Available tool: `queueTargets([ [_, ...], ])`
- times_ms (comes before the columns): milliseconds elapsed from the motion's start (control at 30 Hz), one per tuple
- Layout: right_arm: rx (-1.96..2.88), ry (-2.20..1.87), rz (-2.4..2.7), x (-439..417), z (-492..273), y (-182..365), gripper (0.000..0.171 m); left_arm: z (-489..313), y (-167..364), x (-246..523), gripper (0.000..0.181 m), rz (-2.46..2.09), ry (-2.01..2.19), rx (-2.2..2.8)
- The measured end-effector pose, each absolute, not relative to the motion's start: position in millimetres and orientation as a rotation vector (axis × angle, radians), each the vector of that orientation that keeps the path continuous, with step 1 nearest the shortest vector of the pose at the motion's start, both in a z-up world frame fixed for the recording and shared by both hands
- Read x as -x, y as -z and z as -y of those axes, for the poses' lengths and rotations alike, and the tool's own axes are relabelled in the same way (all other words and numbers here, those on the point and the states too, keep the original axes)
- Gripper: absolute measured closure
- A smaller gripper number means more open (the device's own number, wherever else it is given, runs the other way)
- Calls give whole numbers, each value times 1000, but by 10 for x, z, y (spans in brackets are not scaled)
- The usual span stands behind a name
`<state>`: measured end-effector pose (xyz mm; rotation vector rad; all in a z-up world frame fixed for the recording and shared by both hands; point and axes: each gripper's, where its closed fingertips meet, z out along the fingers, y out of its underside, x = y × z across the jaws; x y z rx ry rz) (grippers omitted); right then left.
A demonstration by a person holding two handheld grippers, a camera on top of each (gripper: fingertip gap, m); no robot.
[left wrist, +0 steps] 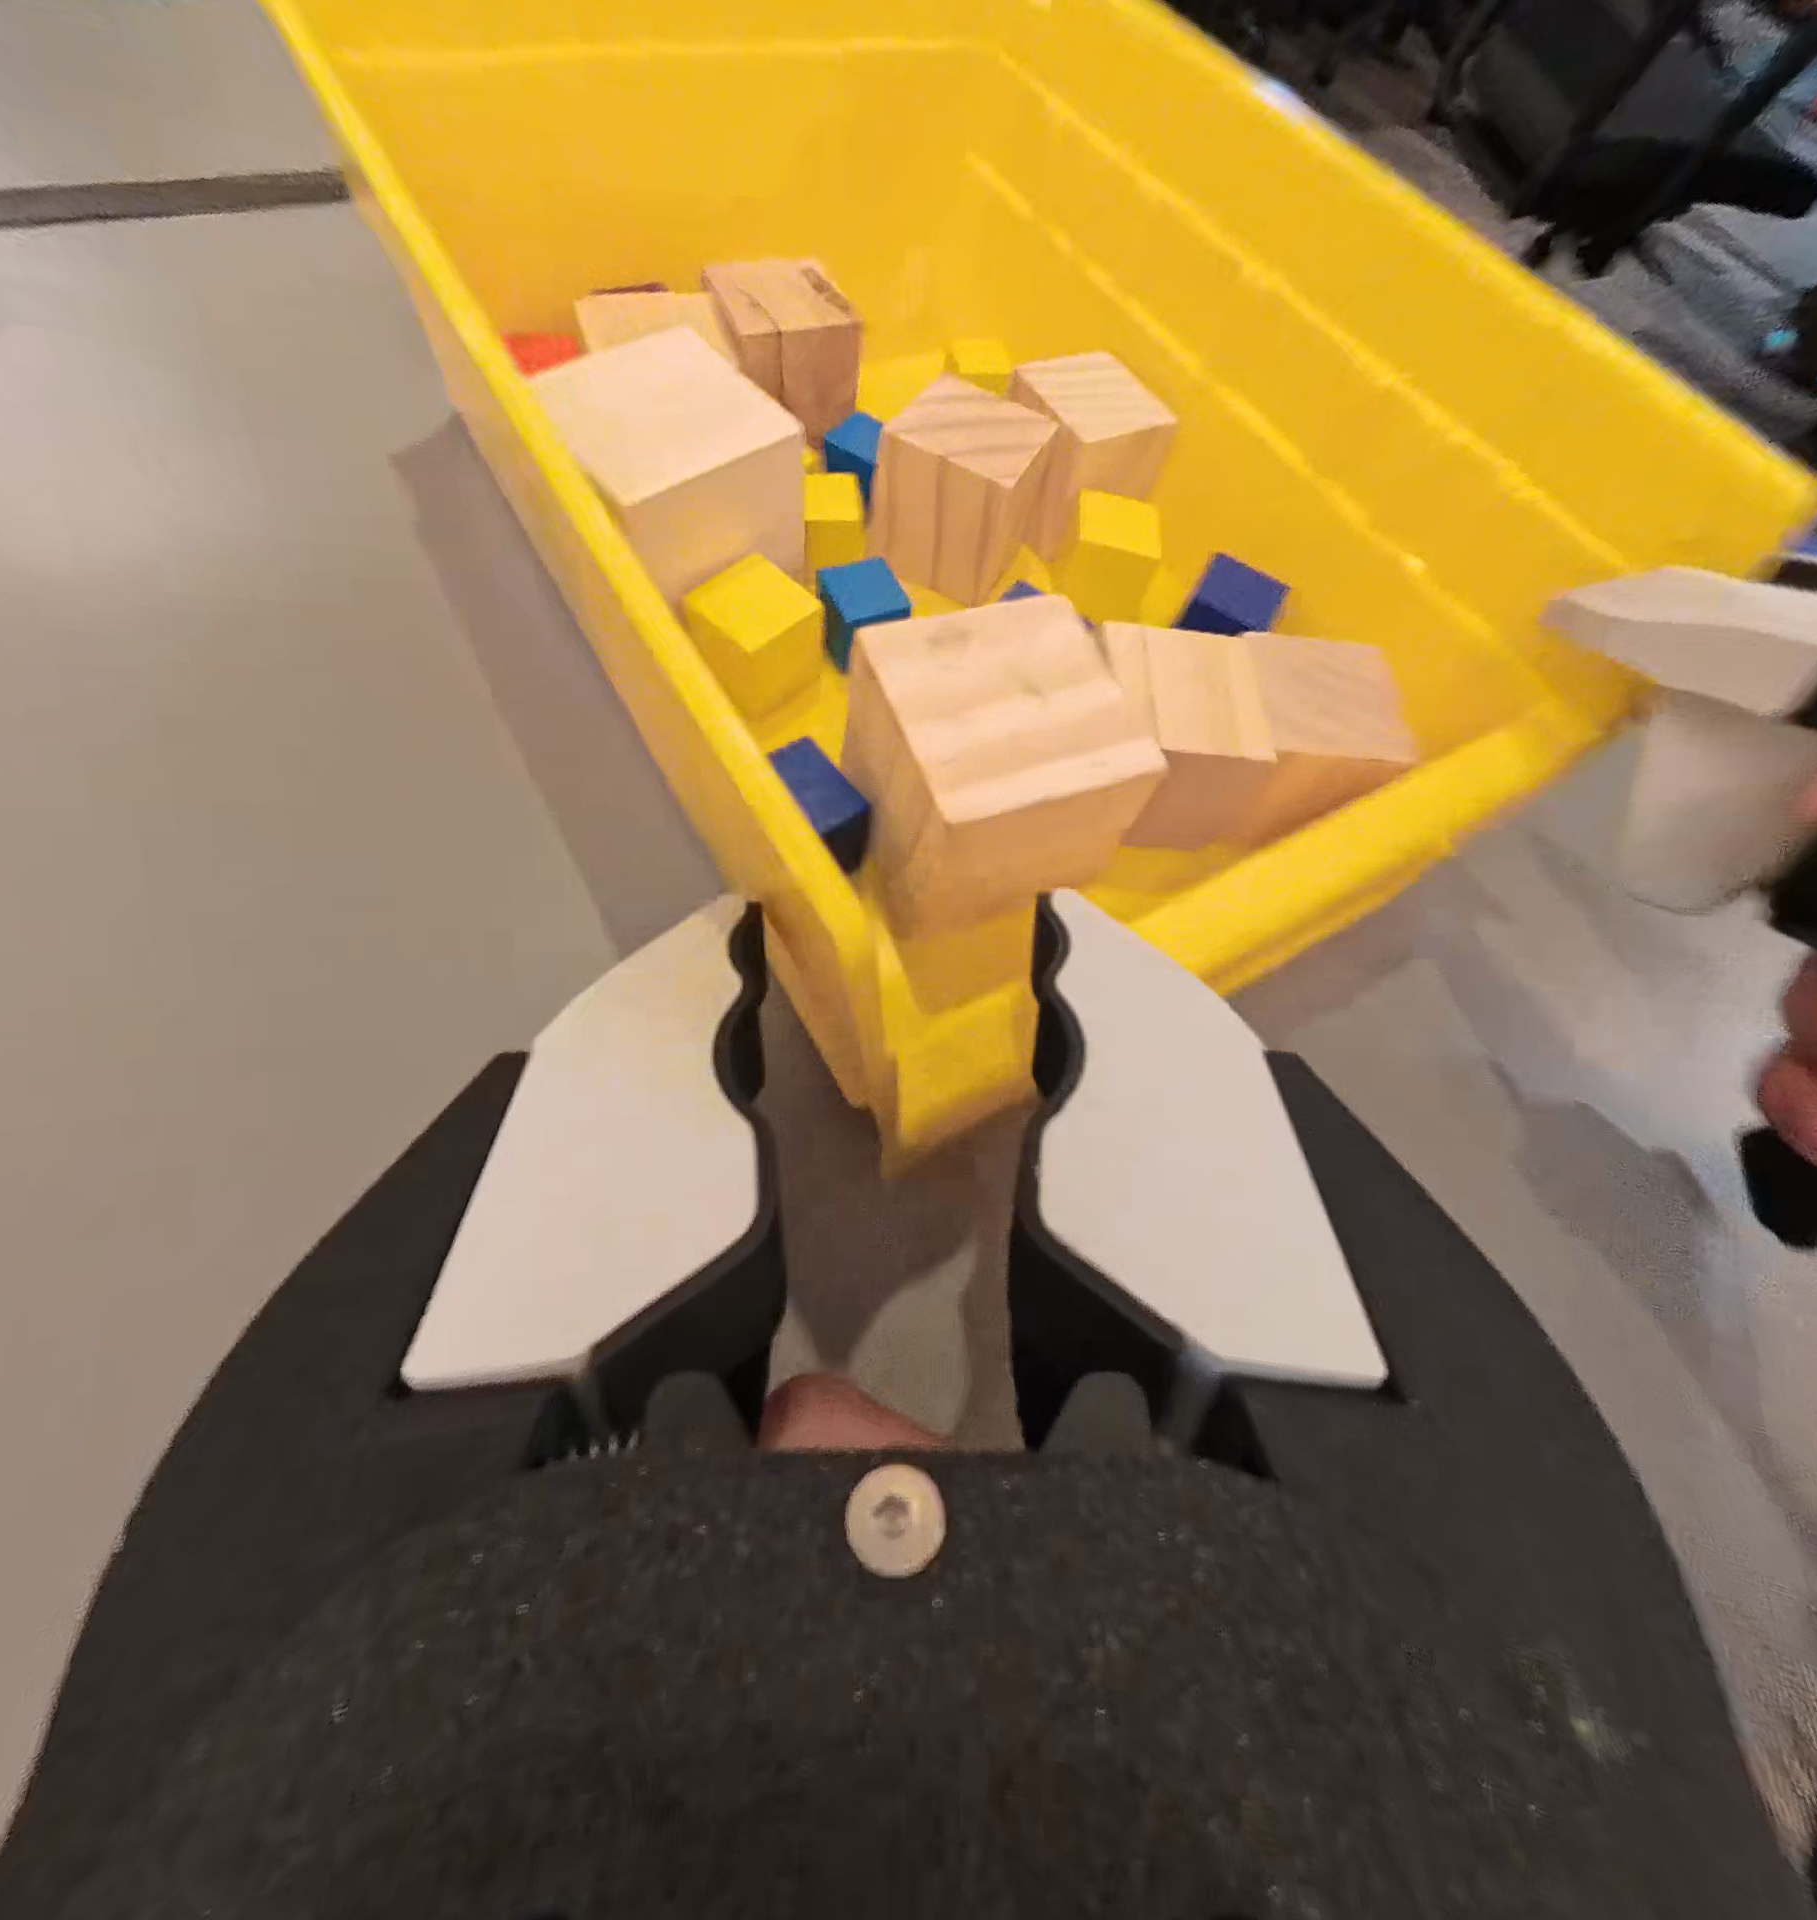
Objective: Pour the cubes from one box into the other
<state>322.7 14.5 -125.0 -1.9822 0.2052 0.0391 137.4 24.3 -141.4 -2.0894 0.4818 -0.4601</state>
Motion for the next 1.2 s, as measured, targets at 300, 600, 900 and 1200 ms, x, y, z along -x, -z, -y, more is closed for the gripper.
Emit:
queueTargets([
  [300, 1997, -102, -207, -2993, -325, 1264, 169, -403, 1404, -1141, 166, -337, 401, 2121],
  [600, 1865, -64, -233, -1889, -147, 793, 169, -398, 958, -19, 175, -322, 280, 2024],
  [900, 1946, -127, -39, 161, -520, 992, 168, -574, 972, 2076, 180, -170, 51, 2067],
  [1200, 2026, -76, 159, 531, -480, 1235, 152, -388, 1402, 2437, 163, -276, 197, 2119],
])
